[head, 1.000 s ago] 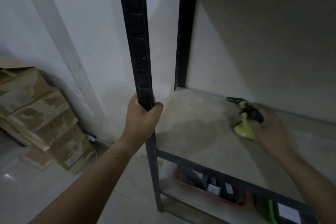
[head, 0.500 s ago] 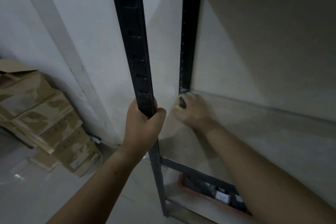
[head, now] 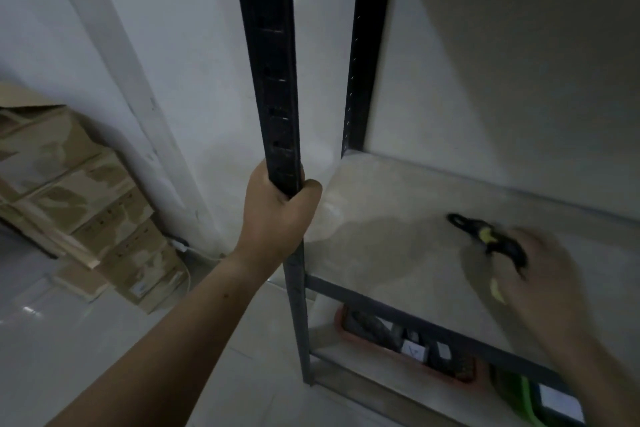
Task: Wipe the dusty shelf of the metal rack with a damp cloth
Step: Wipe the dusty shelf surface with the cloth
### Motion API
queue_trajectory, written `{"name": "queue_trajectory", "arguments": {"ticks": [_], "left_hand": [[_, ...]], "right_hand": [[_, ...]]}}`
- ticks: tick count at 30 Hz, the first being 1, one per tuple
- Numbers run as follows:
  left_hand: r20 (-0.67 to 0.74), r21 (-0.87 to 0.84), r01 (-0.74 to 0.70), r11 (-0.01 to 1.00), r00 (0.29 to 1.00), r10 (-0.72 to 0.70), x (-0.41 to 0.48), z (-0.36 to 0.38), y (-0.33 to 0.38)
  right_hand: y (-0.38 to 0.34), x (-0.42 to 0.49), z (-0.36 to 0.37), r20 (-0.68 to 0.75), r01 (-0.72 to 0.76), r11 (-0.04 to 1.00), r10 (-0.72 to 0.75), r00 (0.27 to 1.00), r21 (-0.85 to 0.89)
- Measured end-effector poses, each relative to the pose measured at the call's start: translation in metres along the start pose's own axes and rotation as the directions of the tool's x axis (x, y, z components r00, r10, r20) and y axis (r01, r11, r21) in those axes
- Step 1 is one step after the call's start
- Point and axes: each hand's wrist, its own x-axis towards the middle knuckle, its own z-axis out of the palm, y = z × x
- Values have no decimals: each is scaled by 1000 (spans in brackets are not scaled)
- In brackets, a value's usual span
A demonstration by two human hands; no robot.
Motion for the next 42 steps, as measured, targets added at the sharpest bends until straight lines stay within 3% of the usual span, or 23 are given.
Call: {"name": "queue_trajectory", "arguments": {"ticks": [2, 6, 9, 12, 13, 16, 17, 18, 19, 20, 21, 22, 23, 25, 28, 31, 34, 36, 38, 40, 42], "left_hand": [[5, 2, -7, 1000, 1000, 7, 0, -1, 1], [7, -8, -9, 1000, 1000, 9, 0, 0, 0], [-3, -9, -2, 1000, 1000, 2, 0, 0, 0], [-10, -3, 2, 1000, 1000, -2, 0, 0, 0], [-14, 0, 6, 1000, 1000, -6, 0, 0, 0], [-8, 6, 8, 1000, 1000, -8, 1, -1, 1], [-3, -1, -3, 1000, 1000, 3, 0, -1, 0], [0, -5, -12, 1000, 1000, 12, 0, -1, 0], [1, -3, -13, 1000, 1000, 13, 0, 0, -1], [3, 1, -12, 1000, 1000, 12, 0, 0, -1], [4, 6, -13, 1000, 1000, 13, -1, 1, -1], [3, 10, -15, 1000, 1000, 15, 0, 1, -1], [-2, 13, -15, 1000, 1000, 15, 0, 1, -1], [-16, 14, -11, 1000, 1000, 11, 0, 1, -1], [-15, 19, -26, 999, 1000, 26, 1, 1, -1], [-14, 12, -37, 999, 999, 37, 2, 2, 0], [-7, -9, -14, 1000, 1000, 14, 1, 2, -1], [2, -7, -22, 1000, 1000, 22, 1, -1, -3], [14, -4, -21, 1000, 1000, 21, 2, -2, -2], [16, -7, -11, 1000, 1000, 11, 2, -1, -2], [11, -8, -10, 1000, 1000, 10, 2, 0, -2]], "right_hand": [[7, -30, 0, 46, 3, 999, -2, 999, -36], [-34, -60, 24, 182, 186, 983, -183, 966, 1], [-109, -59, 49, 272, 290, 953, -304, 913, 92], [-181, -41, 73, 394, 289, 899, -409, 823, 328], [-196, -31, 73, 417, 225, 864, -426, 803, 451], [-200, 0, 49, 539, -263, 626, -302, 786, 734], [-191, 9, 36, 511, -313, 562, -237, 826, 766], [-175, 21, 29, 433, -285, 561, -149, 889, 777], [-157, 34, 28, 316, -213, 634, -52, 947, 743], [-138, 50, 32, 190, -120, 785, 2, 982, 608], [-122, 63, 39, 95, -42, 919, 5, 995, 392], [-112, 73, 48, 84, 14, 984, -30, 996, 177], [-104, 80, 62, 89, 66, 998, -68, 994, 25], [-109, 81, 90, 97, 147, 987, -141, 985, -59], [-156, 63, 113, 94, 292, 956, -292, 952, 11], [-205, 43, 123, 179, 394, 890, -436, 882, 228], [-223, 31, 104, 416, 207, 793, -500, 760, 574], [-212, 31, 82, 386, 0, 677, -420, 821, 736], [-175, 38, 57, 299, -118, 600, -212, 930, 791], [-112, 55, 34, 105, -27, 728, -63, 992, 685], [-38, 83, 18, -39, -1, 889, 21, 999, 458]]}}
